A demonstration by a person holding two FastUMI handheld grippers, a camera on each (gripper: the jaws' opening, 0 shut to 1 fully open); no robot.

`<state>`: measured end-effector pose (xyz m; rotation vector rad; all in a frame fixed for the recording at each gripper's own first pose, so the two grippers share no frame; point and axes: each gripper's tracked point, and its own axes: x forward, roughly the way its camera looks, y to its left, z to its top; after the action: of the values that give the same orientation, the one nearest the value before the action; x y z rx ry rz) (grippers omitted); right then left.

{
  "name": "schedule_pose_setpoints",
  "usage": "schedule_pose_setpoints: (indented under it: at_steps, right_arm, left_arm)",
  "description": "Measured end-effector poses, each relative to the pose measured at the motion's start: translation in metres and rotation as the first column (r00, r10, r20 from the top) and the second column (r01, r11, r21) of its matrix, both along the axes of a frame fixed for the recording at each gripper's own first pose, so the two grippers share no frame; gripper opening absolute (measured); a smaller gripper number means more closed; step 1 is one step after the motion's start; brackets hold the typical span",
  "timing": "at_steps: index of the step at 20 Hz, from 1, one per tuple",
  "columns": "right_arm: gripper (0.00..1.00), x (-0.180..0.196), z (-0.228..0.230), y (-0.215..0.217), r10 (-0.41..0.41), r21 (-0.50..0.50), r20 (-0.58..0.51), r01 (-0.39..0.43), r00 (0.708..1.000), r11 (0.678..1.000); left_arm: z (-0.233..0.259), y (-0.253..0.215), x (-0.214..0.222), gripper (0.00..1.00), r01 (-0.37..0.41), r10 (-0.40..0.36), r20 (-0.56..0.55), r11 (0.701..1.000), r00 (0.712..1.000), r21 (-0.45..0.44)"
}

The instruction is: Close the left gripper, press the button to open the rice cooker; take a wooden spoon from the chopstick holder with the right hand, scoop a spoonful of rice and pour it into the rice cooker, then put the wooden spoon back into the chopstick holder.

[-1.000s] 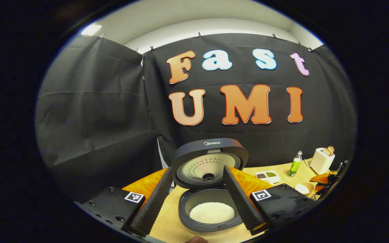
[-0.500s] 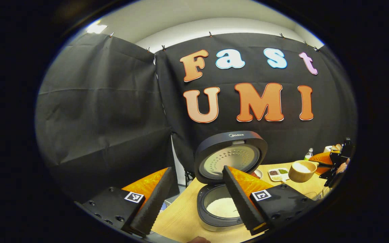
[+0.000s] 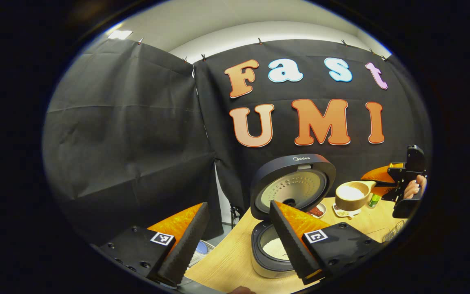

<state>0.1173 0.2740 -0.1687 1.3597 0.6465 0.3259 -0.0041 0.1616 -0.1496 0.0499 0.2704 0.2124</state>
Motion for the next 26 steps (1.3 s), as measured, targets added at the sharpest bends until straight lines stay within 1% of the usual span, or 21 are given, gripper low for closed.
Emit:
schedule_pose_setpoints:
  at_steps: [1,4,7,11,15,17,18,20,24,25,26]
  right_arm:
    - [0.05,0.001,-0.002,0.006,0.012,-0.047,0.019,-0.011,1.0,0.999]
    - [0.05,0.0,-0.006,0.027,0.057,-0.163,0.056,-0.047,0.997,0.986]
    - [0.05,0.004,-0.011,0.039,0.083,-0.269,0.078,-0.059,0.993,0.961]
    - [0.05,0.011,-0.009,0.045,0.085,-0.405,0.138,-0.022,0.987,0.914]
    - [0.05,0.015,-0.012,0.048,0.102,-0.538,0.194,0.019,0.976,0.843]
    - [0.05,0.013,-0.009,0.052,0.121,-0.586,0.22,0.032,0.968,0.81]
    - [0.05,0.012,-0.009,0.053,0.13,-0.604,0.231,0.037,0.964,0.796]
    - [0.05,0.01,-0.009,0.056,0.145,-0.632,0.243,0.043,0.959,0.774]
    - [0.05,0.008,-0.008,0.061,0.169,-0.661,0.259,0.047,0.951,0.749]
    - [0.05,0.009,-0.009,0.063,0.175,-0.668,0.259,0.045,0.95,0.743]
    - [0.05,0.009,-0.009,0.064,0.18,-0.674,0.264,0.048,0.948,0.737]
  left_arm:
    - [-0.003,0.004,-0.001,0.94,-0.001,0.001,-0.009,1.0,1.0,-0.004]
    - [-0.01,0.02,-0.001,0.94,-0.024,0.024,-0.02,1.0,1.0,-0.01]
    - [-0.018,0.033,-0.002,0.93,-0.046,0.045,-0.032,0.999,0.998,-0.02]
    - [-0.032,0.044,-0.004,0.94,-0.05,0.047,-0.071,0.998,0.996,-0.039]
    - [-0.039,0.053,0.001,0.94,-0.041,0.038,-0.083,0.999,0.996,-0.035]
    - [-0.042,0.056,0.007,0.94,-0.04,0.036,-0.091,0.998,0.995,-0.041]
    - [-0.044,0.057,0.008,1.0,-0.037,0.033,-0.094,0.998,0.995,-0.045]
    - [-0.048,0.056,0.011,1.0,-0.031,0.026,-0.097,0.998,0.995,-0.049]
    - [-0.049,0.058,0.017,1.0,-0.017,0.012,-0.099,0.999,0.995,-0.049]
    - [-0.051,0.058,0.017,0.94,-0.014,0.009,-0.099,0.999,0.995,-0.049]
    - [-0.051,0.059,0.017,0.94,-0.013,0.008,-0.1,0.999,0.995,-0.049]
